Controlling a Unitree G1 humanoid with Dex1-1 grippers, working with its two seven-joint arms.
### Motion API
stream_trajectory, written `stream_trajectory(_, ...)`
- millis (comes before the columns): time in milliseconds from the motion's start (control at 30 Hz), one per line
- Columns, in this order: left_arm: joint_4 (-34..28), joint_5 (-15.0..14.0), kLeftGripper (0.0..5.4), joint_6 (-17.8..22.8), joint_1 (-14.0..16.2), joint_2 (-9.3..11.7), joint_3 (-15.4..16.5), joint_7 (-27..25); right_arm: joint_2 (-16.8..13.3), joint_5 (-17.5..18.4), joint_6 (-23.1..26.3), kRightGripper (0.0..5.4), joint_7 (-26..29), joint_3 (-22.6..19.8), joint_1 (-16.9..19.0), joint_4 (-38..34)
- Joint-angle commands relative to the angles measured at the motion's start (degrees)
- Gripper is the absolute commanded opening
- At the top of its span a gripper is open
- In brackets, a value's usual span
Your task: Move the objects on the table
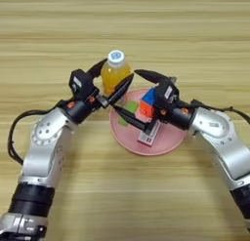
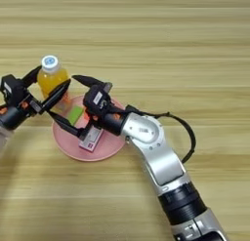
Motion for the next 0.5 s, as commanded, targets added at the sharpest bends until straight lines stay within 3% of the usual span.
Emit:
stream_trajectory(33,9.12,2.45,3.48,-4.28,-5.15,-0.49,2.49,2.61,0.28,0.52,-0.87,5.4,0.28,-0.13,-0.45,-1.01)
stream_trajectory(333,20.98,3.62,3.47,-9.39,-9.86,-1.59,5.19,4.63,0.42,0.54,-0.97,5.4,0.2,-0.32,-0.31,-0.95)
stream_trajectory(500,23.38,3.21,3.47,-10.91,-10.76,-2.01,6.07,4.72,0.39,0.53,-0.95,5.4,0.11,-0.46,-0.28,-0.92)
